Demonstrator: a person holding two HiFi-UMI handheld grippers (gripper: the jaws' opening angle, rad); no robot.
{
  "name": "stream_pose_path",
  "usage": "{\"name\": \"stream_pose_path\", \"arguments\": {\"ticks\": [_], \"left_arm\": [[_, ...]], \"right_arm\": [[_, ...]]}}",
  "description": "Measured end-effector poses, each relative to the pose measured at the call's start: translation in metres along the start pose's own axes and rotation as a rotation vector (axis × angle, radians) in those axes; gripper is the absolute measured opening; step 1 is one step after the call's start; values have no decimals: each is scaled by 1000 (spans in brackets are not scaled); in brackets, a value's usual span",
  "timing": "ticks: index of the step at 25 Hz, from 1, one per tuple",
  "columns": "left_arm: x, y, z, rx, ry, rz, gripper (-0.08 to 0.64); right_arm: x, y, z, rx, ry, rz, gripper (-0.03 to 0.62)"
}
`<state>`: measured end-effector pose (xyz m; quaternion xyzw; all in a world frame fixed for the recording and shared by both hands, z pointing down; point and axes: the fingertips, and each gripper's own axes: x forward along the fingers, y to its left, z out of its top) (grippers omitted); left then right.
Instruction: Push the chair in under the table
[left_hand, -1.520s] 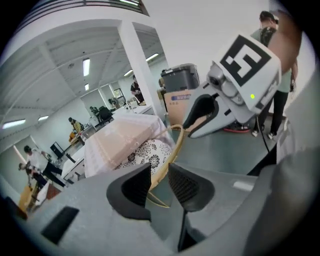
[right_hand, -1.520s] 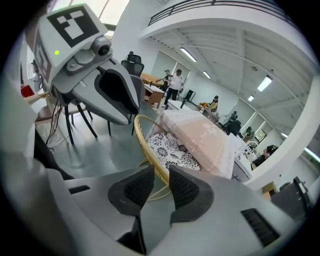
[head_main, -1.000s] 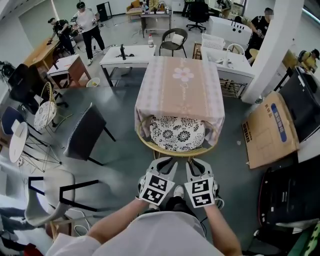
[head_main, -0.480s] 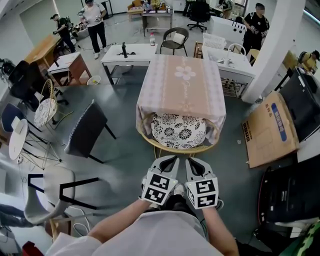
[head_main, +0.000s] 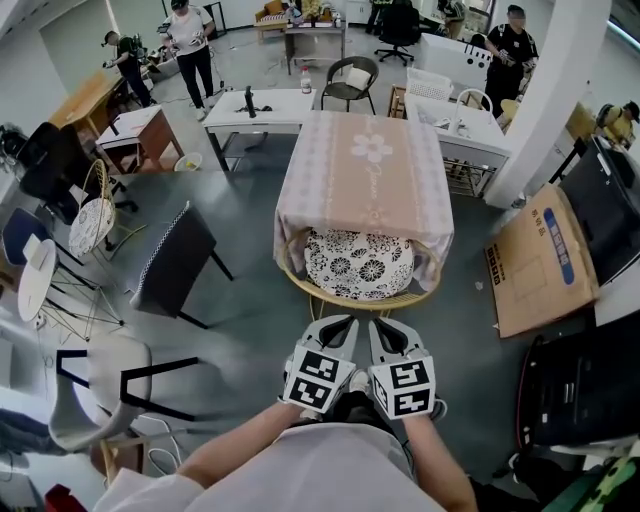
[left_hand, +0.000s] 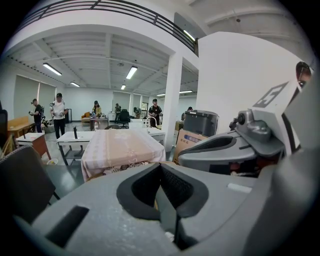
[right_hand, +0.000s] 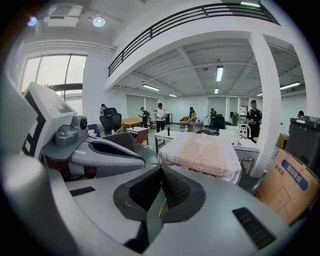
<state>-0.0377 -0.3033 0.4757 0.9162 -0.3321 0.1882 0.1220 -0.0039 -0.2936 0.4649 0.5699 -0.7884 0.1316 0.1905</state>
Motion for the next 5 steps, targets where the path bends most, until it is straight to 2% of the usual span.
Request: {"name": "stream_pose_path", "arguments": {"ticks": [5], "left_arm": [[0, 5, -1, 0, 1, 7, 5]], "right_arm": [[3, 5, 2, 6, -6, 12, 3]]}}
